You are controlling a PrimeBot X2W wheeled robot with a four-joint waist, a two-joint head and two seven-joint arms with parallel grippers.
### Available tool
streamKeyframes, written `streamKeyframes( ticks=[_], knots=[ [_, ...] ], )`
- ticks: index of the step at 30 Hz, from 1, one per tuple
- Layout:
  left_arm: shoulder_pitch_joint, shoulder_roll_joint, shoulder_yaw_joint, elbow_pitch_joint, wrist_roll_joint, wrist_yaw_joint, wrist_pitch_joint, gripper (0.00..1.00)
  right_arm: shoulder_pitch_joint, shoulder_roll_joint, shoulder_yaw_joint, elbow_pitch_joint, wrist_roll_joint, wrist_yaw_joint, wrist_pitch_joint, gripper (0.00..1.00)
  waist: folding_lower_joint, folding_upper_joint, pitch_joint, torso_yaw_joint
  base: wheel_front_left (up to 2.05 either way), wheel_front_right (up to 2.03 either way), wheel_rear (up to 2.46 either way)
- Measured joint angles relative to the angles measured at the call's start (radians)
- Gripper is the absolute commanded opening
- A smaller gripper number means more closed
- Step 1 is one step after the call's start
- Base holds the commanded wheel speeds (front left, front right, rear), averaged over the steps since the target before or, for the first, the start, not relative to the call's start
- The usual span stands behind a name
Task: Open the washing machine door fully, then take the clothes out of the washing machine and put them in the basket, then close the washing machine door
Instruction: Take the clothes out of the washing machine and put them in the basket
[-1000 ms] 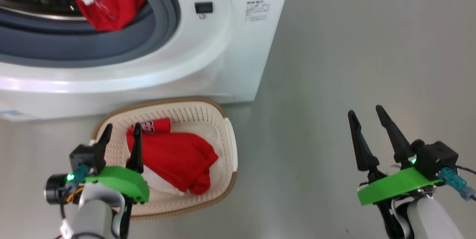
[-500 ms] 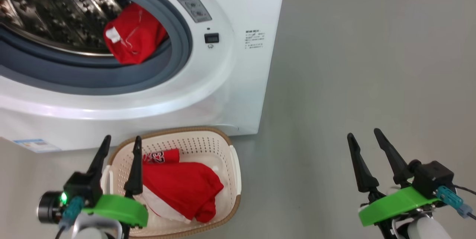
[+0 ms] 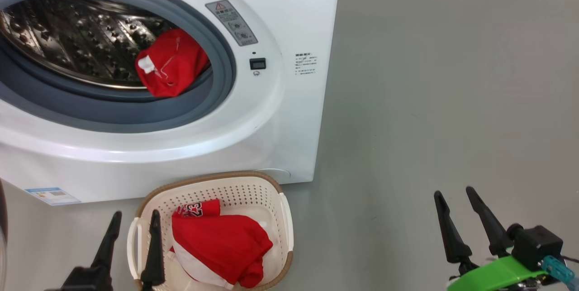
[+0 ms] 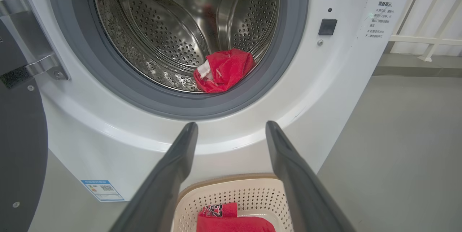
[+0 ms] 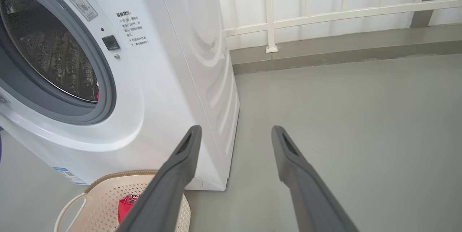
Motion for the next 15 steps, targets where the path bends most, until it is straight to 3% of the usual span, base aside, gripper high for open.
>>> streamKeyframes(
  ticks=[15],
  knots=[
    [0.067,0.004,-0.001,-0.062,-0.016,0.035,0.000,1.00,0.048,0.001,-0.021,-0.005,0.000,0.000,0.000,1.00,0.0000,0.0000,-0.008,0.003,0.00,0.00,0.00]
  ],
)
